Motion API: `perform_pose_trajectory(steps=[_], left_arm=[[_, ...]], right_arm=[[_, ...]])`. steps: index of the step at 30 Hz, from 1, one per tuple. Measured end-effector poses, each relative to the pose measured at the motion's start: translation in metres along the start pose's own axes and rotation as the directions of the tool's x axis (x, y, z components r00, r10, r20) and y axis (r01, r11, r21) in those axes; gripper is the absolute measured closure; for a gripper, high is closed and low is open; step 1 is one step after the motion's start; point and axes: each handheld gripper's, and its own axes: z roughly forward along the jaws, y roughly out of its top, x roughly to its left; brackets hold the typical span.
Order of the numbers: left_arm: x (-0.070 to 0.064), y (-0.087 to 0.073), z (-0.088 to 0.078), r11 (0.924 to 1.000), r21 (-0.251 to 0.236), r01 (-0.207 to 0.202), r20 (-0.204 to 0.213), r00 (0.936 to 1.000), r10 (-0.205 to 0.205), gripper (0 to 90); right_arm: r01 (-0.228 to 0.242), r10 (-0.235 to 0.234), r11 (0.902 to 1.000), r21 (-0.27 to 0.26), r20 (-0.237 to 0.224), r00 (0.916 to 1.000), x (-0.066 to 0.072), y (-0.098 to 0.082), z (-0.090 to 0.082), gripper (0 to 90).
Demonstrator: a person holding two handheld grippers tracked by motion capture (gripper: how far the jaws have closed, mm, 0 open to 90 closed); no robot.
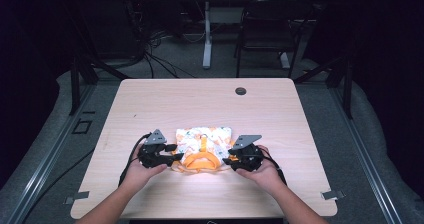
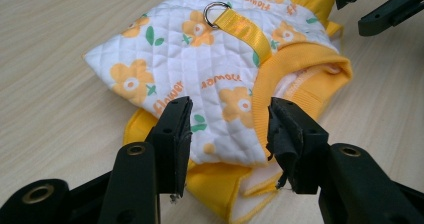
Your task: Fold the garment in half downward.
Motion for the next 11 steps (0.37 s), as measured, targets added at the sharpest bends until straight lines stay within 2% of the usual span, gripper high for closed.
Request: perform_pose_trajectory(steps=[5, 8, 11], left_arm=[[-0.001, -0.007, -0.013, 0.9996, -0.027, 0.005, -0.001, 1.0000, -0.005, 50.5], [0.000, -0.013, -0.022, 0.9984, -0.053, 0.017, -0.002, 0.9998, -0.018, 49.4], [0.001, -0.020, -0.031, 0.9955, -0.093, 0.019, -0.018, 0.9996, -0.021, 47.5]], right_arm=[[0.009, -0.008, 0.9995, -0.031, 0.017, 0.9998, 0.005, -0.003, -0.010, 56.4], [0.029, -0.028, 0.9987, -0.042, 0.031, 0.9992, 0.008, -0.004, -0.016, 55.4], [0.073, -0.069, 0.9961, -0.049, 0.081, 0.9943, 0.014, -0.002, -0.021, 52.4]])
